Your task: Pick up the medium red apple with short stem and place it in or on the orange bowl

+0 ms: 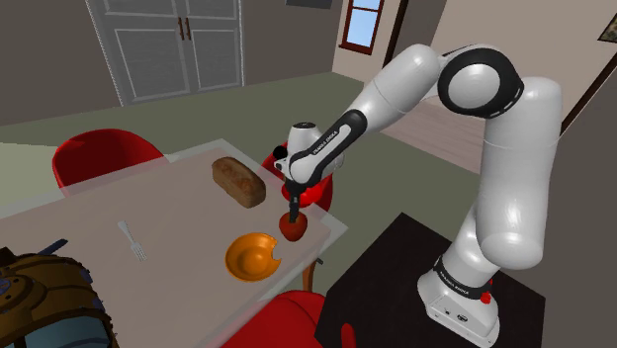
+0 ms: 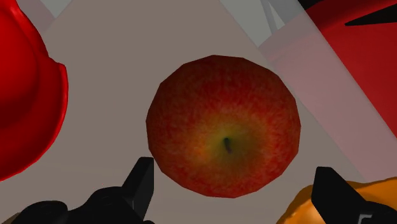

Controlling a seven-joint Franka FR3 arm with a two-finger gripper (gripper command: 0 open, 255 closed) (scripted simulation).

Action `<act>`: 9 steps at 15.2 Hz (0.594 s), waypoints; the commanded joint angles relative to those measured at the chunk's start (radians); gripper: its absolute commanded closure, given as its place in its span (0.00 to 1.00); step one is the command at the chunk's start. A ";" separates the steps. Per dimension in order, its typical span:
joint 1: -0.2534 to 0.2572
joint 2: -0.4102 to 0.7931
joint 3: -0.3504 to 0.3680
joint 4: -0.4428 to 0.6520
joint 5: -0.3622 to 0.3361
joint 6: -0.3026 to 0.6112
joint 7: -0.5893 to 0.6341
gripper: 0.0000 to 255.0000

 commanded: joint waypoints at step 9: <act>0.000 0.008 0.001 0.002 0.001 0.007 -0.001 1.00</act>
